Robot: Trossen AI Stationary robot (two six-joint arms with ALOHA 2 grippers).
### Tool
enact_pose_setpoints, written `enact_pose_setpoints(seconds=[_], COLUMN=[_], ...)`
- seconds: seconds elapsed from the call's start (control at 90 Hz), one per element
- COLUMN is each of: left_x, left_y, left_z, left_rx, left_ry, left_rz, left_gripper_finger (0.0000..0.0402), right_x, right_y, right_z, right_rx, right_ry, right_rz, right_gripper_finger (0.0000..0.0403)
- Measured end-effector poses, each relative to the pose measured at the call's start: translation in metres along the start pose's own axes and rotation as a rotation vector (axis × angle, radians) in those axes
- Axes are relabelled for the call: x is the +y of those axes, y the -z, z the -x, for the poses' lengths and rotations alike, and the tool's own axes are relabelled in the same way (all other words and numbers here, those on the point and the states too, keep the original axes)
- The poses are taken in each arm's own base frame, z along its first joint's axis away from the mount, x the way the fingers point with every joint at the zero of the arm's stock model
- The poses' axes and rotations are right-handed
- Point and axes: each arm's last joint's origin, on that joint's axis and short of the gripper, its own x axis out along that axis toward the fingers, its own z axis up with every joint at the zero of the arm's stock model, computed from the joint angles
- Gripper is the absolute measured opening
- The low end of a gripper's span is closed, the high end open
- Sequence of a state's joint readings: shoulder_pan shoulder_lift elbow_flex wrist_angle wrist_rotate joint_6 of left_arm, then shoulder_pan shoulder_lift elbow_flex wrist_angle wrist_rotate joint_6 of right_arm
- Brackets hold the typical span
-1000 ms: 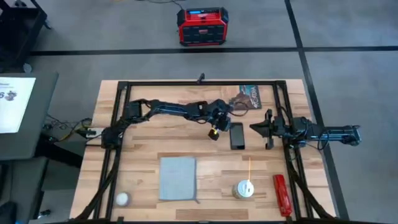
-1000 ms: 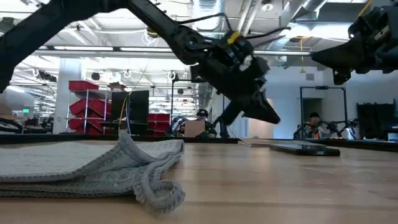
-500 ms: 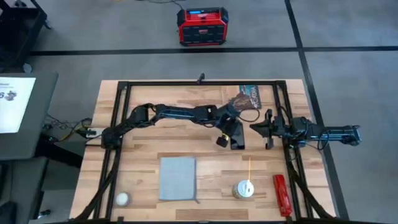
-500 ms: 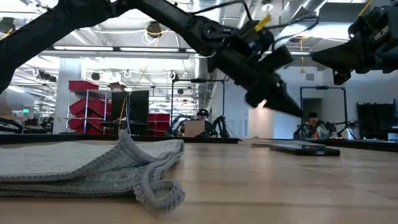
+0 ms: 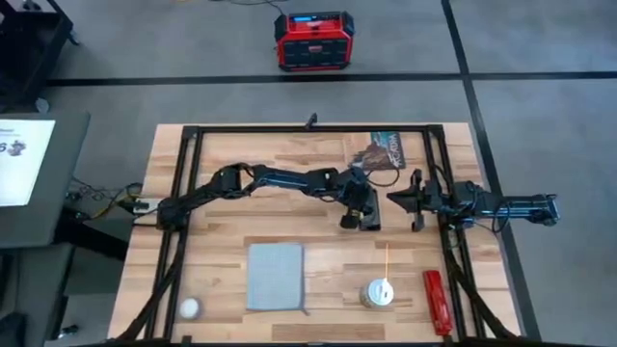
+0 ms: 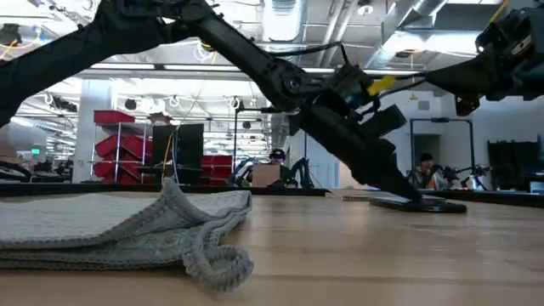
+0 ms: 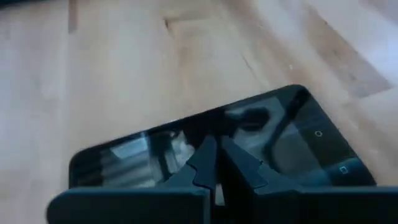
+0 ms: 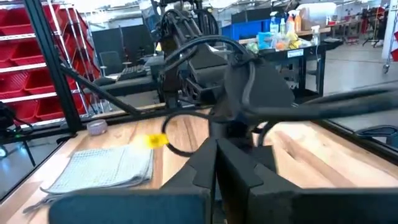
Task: Apply microfiber cloth
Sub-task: Spray the front of the black cellphone using the white spray bottle
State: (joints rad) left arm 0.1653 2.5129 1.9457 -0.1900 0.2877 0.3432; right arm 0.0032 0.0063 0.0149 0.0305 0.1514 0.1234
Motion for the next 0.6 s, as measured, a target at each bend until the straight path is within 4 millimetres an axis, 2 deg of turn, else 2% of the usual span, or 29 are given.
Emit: enact_pose_setpoints(seconds=[0.144,0.6], left_x=[0.002,-0.0067], left_y=[0.0073,0.0098], left_z=[0.0016,-0.0012], left_rx=[0.071,0.116], left_ry=[-0.006,-0.003], left_rz=[0.038,0.074], left_gripper_finger=[0.0,0.0], right_x=[0.0021,0.0029], right_y=[-0.0025,-0.0023], right_z=[0.001,0.0019], right_rx=[0.01,0.044], right_ry=[-0.018,-0.024], right_rz=[0.001,0.006], right_gripper_finger=[0.0,0.0])
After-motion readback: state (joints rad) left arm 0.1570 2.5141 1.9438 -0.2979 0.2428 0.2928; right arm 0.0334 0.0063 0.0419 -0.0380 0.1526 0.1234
